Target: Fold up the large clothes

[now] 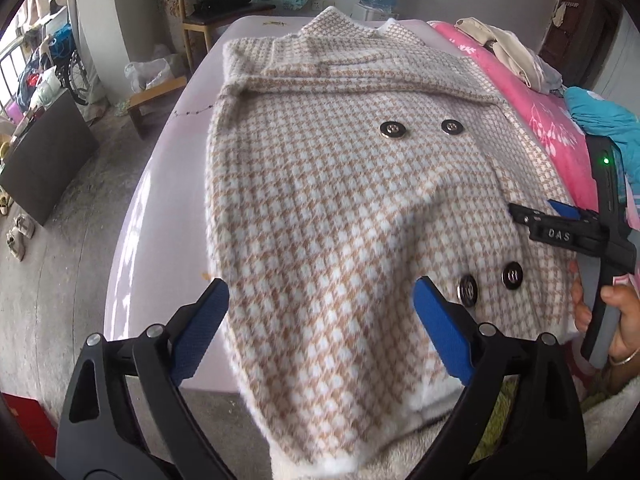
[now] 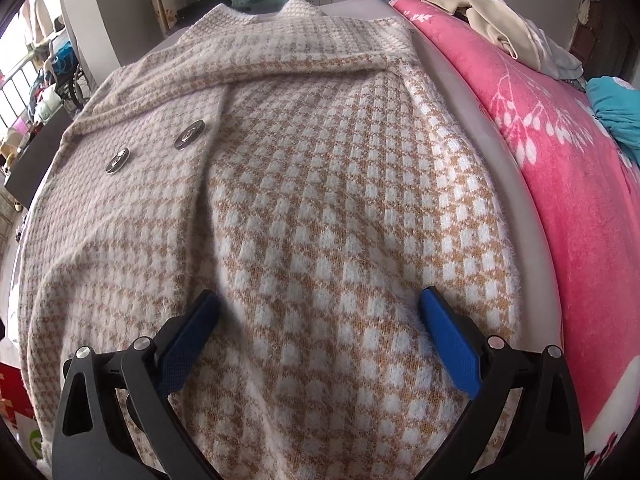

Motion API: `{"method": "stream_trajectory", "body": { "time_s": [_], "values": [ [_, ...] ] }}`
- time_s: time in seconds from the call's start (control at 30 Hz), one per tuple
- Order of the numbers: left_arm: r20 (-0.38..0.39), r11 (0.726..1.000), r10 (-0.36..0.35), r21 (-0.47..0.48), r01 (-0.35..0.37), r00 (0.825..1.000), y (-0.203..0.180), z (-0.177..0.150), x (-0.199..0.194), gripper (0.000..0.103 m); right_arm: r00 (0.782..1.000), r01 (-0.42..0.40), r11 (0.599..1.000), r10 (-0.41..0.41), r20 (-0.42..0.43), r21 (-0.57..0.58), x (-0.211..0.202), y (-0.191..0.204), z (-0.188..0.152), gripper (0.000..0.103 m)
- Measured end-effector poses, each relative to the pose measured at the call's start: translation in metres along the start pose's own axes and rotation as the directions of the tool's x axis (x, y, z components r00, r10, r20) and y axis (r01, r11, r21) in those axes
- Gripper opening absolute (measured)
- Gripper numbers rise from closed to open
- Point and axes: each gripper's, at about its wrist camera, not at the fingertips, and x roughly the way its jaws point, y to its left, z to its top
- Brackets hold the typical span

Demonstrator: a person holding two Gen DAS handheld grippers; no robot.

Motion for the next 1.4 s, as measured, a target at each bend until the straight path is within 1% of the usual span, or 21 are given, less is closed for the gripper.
{"method": "stream_trajectory", "body": {
  "time_s": [0.07,0.2,0.27,0.33,0.37,0.43,0.6,0.67,0.77,0.9,1.0,1.03,1.07,1.1,1.17,1.23,1.27,1.4],
  "values": [
    [-0.036,0.999,-0.016,-0.040,0.015,0.999,0.008,-0.019,-0.005,0.081,1.000,-0.004,1.000,0.004,0.006,-0.004,0.000,0.000,-0.001,0.097],
    [-0.106,0.986,-0.088,-0.152,0.071,0.990,0.023,-0.050,0.001,0.081,1.000,-0.008,1.000,0.008,0.028,-0.013,-0.001,0.000,-0.004,0.097],
    [-0.133,0.979,-0.089,-0.195,0.062,0.987,0.027,-0.062,0.010,0.081,0.999,-0.010,1.000,0.010,0.036,-0.017,-0.001,0.000,-0.005,0.097],
    [-0.155,0.968,-0.107,-0.242,0.067,0.982,0.031,-0.069,0.020,0.079,0.999,-0.014,1.000,0.014,0.036,-0.020,-0.002,0.000,-0.005,0.097],
    [-0.162,0.961,-0.124,-0.267,0.077,0.979,0.033,-0.071,0.025,0.075,0.999,-0.016,1.000,0.017,0.035,-0.023,-0.002,-0.001,-0.004,0.097],
    [-0.160,0.949,-0.159,-0.297,0.106,0.974,0.034,-0.073,0.032,0.074,0.999,-0.022,0.999,0.023,0.034,-0.029,-0.002,-0.001,-0.005,0.097],
    [-0.141,0.941,-0.209,-0.297,0.160,0.968,0.029,-0.071,0.040,0.073,0.999,-0.035,0.998,0.036,0.031,-0.043,-0.002,-0.002,-0.005,0.097],
    [-0.152,0.944,-0.215,-0.287,0.165,0.965,0.028,-0.071,0.043,0.073,0.999,-0.039,0.998,0.040,0.028,-0.045,-0.002,-0.003,-0.005,0.097],
    [-0.170,0.937,-0.248,-0.294,0.191,0.954,0.030,-0.074,0.047,0.073,0.999,-0.045,0.998,0.046,0.024,-0.054,-0.002,-0.004,-0.004,0.097],
    [-0.163,0.939,-0.278,-0.252,0.233,0.947,0.026,-0.078,0.042,0.073,0.999,-0.044,0.997,0.045,0.019,-0.059,-0.001,-0.003,-0.004,0.097],
    [-0.146,0.934,-0.307,-0.237,0.268,0.941,0.026,-0.083,0.037,0.073,0.999,-0.043,0.997,0.044,0.021,-0.062,-0.001,-0.003,-0.004,0.097],
    [-0.138,0.930,-0.319,-0.237,0.282,0.938,0.026,-0.083,0.036,0.070,0.999,-0.044,0.997,0.045,0.022,-0.063,-0.001,-0.003,-0.005,0.097],
    [-0.127,0.925,-0.333,-0.237,0.297,0.935,0.026,-0.084,0.034,0.065,0.999,-0.045,0.997,0.047,0.023,-0.066,-0.002,-0.003,-0.005,0.097],
    [-0.114,0.918,-0.352,-0.238,0.318,0.929,0.027,-0.084,0.033,0.063,0.998,-0.047,0.996,0.049,0.024,-0.069,-0.002,-0.003,-0.005,0.097],
    [-0.080,0.894,-0.405,-0.243,0.376,0.911,0.030,-0.086,0.027,0.060,0.998,-0.053,0.996,0.056,0.027,-0.077,-0.002,-0.003,-0.006,0.097],
    [-0.056,0.869,-0.449,-0.261,0.421,0.892,0.035,-0.087,0.025,0.060,0.998,-0.060,0.994,0.063,0.029,-0.089,-0.003,-0.004,-0.007,0.097],
    [-0.054,0.860,-0.458,-0.281,0.427,0.887,0.039,-0.087,0.028,0.060,0.997,-0.065,0.993,0.068,0.032,-0.094,-0.003,-0.005,-0.008,0.097],
    [-0.063,0.842,-0.466,-0.337,0.421,0.882,0.049,-0.088,0.042,0.058,0.996,-0.085,0.988,0.090,0.030,-0.128,-0.004,-0.006,-0.010,0.097]
  ]
}}
